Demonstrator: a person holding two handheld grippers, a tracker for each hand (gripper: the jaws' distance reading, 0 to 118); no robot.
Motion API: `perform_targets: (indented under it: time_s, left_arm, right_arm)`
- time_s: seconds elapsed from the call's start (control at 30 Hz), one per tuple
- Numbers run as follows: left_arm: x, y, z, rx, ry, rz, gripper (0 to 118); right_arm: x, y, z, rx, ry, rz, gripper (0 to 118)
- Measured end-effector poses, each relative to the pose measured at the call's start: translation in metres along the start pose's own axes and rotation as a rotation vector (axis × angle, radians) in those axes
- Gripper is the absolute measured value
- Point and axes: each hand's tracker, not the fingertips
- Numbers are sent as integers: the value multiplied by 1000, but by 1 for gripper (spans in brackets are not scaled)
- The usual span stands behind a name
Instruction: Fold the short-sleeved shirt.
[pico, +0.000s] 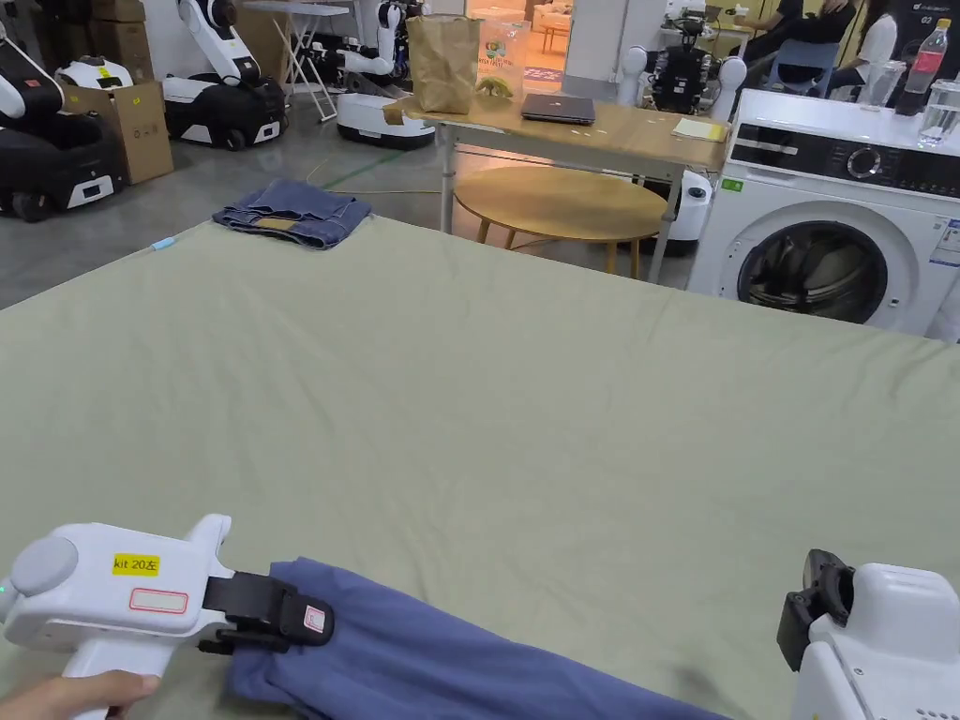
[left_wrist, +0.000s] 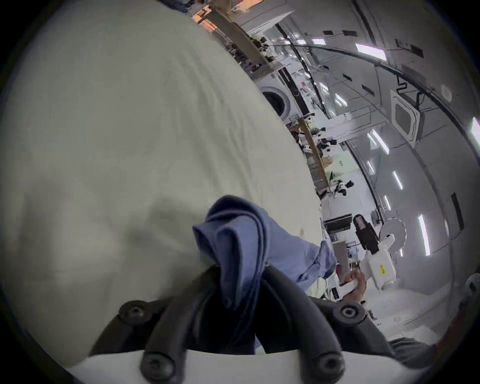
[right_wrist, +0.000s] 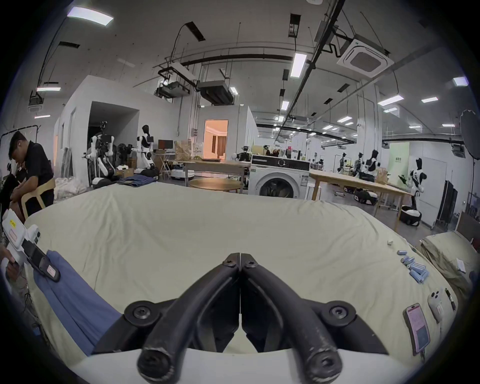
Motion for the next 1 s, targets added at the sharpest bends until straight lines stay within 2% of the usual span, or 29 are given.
perform_targets:
  time_s: [0.17, 0.27, 0.4, 0.53, 0.6, 0.7, 0.77, 0.9, 1.0]
  left_arm:
    - [19, 11, 31, 23, 43, -34, 4]
    - [24, 18, 52, 66, 135, -15, 4]
    - [44, 16, 70, 73, 245, -56, 4]
    - [68, 10, 69, 69, 209, -71, 4]
    - [83, 8, 63, 61, 131, -70, 4]
    - [102, 5, 43, 28, -61, -20, 4]
    - [115, 3, 26, 3, -102, -13, 4]
    - [137, 0, -19, -45, -96, -21, 4]
    - [146, -4, -60, -125, -34, -37, 4]
  right_arm:
    - [4, 1, 1, 7, -1, -7, 0]
    - [5, 2, 0, 9, 4, -12, 0]
    - [6, 2, 0, 12, 11, -27, 0]
    - [5, 0, -2, 8, 26, -41, 0]
    - [4, 0, -2, 6, 31, -45, 0]
    - [4, -1, -2, 5, 37, -50, 0]
    - [5, -1, -2, 2, 41, -58, 0]
    - [9, -4, 0, -4, 37, -77, 0]
    - [15, -7, 0, -14, 33, -83, 0]
